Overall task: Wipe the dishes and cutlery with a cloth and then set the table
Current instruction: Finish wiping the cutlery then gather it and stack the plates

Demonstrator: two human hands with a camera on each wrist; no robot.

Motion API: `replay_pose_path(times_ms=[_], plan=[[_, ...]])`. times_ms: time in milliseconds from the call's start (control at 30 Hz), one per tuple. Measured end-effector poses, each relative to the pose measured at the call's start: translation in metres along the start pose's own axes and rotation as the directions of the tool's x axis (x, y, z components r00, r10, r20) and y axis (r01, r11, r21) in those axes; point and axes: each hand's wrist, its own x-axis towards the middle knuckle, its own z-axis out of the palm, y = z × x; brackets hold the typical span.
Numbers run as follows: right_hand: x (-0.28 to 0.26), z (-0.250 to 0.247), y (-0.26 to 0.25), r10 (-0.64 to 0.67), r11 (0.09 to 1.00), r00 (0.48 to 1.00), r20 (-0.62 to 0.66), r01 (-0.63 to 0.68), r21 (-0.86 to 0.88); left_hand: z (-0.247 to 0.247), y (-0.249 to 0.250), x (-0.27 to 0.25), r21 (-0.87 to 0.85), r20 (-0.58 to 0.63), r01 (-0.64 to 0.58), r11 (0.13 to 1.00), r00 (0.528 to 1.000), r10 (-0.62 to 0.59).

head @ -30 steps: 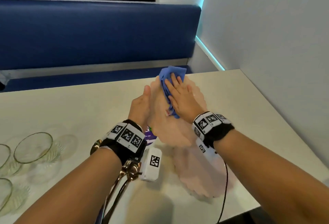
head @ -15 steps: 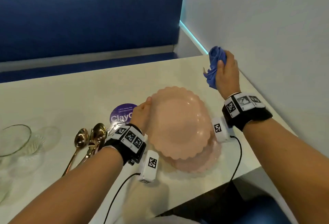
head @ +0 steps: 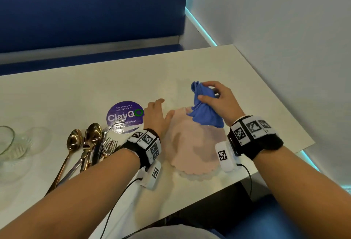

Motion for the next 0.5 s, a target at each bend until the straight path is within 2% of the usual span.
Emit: replay_pose_path(times_ms=[100,167,233,267,333,400,500], plan=[[-0.002,0.024,0.001,0.096,0.995,0.995,-0.004,-0.095,0.021,-0.026,0.022,-0.006,-0.183,-0.089,-0.099,0.978,0.993,0.084],[-0.002,0.043,-0.004,0.186,0.981,0.982,-0.025,-0.184,0.059,-0.044,0.036,-0.012,-0.204,-0.014,-0.080,0.976,0.997,0.079],[-0.005,0.064,-0.017,0.267,0.958,0.964,0.022,-0.267,0.102,-0.058,0.038,-0.019,-0.177,0.120,-0.009,0.984,0.992,0.031],[-0.008,0.071,-0.027,0.296,0.944,0.952,0.074,-0.303,0.130,-0.062,0.037,-0.022,-0.191,0.186,0.042,0.981,0.983,-0.006],[-0.017,0.087,-0.052,0.294,0.916,0.921,0.254,-0.348,0.201,-0.074,0.021,-0.025,-0.280,0.230,0.118,0.953,0.972,-0.053],[-0.029,0.100,-0.075,0.236,0.913,0.873,0.426,-0.350,0.210,-0.094,0.001,-0.032,-0.338,0.176,0.134,0.932,0.981,-0.078],[-0.041,0.110,-0.090,0.169,0.954,0.797,0.580,-0.281,0.108,-0.129,-0.030,-0.053,-0.380,0.069,0.132,0.916,0.991,-0.114]])
